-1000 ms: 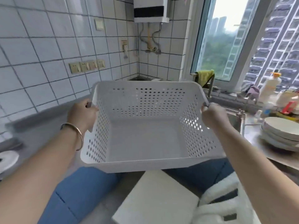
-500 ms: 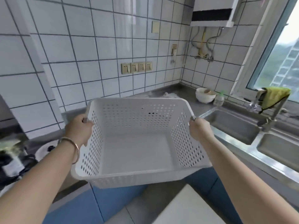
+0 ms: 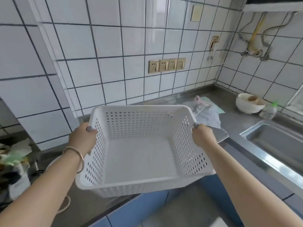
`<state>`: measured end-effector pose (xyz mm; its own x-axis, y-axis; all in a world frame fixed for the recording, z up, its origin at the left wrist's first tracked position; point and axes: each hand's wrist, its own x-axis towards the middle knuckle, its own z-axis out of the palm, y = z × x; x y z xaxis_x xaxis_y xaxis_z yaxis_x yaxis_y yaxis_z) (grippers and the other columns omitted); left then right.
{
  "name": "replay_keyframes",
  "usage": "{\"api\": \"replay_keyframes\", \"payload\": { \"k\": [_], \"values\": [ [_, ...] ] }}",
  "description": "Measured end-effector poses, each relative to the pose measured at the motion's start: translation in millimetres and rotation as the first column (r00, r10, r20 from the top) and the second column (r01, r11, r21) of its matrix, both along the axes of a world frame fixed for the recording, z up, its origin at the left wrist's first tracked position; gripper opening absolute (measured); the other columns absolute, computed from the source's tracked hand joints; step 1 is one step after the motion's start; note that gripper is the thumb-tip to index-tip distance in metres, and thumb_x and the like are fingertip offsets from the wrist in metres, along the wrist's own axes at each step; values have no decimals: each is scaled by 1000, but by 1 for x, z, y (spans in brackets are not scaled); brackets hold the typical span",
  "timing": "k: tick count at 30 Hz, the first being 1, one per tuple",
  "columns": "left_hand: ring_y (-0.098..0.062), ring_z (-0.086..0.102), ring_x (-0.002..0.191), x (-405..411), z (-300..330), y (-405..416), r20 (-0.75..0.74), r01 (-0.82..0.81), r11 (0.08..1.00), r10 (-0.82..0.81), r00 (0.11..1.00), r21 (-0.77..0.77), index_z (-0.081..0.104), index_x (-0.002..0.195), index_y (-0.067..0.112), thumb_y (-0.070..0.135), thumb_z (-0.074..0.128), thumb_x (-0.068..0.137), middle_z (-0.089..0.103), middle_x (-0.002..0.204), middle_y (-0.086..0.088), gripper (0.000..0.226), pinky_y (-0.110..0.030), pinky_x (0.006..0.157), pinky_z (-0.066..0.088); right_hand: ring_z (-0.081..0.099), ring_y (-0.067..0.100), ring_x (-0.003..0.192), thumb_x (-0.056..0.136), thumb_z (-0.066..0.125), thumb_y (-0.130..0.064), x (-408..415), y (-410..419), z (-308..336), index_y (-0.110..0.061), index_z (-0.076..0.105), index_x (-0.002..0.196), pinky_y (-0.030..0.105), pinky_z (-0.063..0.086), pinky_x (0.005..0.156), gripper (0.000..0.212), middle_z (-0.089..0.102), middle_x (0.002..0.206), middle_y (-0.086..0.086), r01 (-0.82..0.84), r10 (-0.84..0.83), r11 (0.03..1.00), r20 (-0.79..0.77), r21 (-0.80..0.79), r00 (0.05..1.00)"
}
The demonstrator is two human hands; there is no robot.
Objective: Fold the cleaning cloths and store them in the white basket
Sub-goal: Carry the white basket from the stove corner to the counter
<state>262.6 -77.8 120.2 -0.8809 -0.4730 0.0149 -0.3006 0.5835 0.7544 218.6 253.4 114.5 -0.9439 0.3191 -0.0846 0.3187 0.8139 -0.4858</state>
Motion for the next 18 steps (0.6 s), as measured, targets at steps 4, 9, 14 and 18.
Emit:
{"api": "replay_keyframes", "payload": {
  "k": [4,9,14,18],
  "values": [
    [-22,50,55,-35,-7,-13,4,8,1000,-8,1000,10,53,95,7,17,42,93,54,71,-8,15,-26,41,38,55,35,104,99,31,-12,-36,-19,-5,0,51,119,33,43,77,31,59,116,22,-3,3,1000,-5,-1,1000],
    [-19,49,56,-84,-17,-35,29,24,1000,-24,999,5,54,94,8,14,42,92,58,82,-13,13,-27,37,40,55,37,105,98,32,-9,-81,-40,-11,0,53,117,33,43,76,30,59,114,23,-2,1,1000,23,6,1000],
    [-26,54,59,-133,-32,-54,67,-12,998,8,998,54,53,93,11,15,42,90,59,84,-13,12,-26,43,37,57,33,98,97,31,-9,-143,-55,-20,-5,52,120,34,45,81,32,56,98,15,-31,32,999,70,-18,997],
    [-30,56,56,-164,-42,-69,99,-66,997,63,993,29,45,73,13,14,43,90,54,69,-8,17,-25,42,43,58,35,104,96,32,-10,-194,-70,-27,-7,55,119,37,49,84,33,60,108,20,-96,99,995,82,-33,992]
  ]
}}
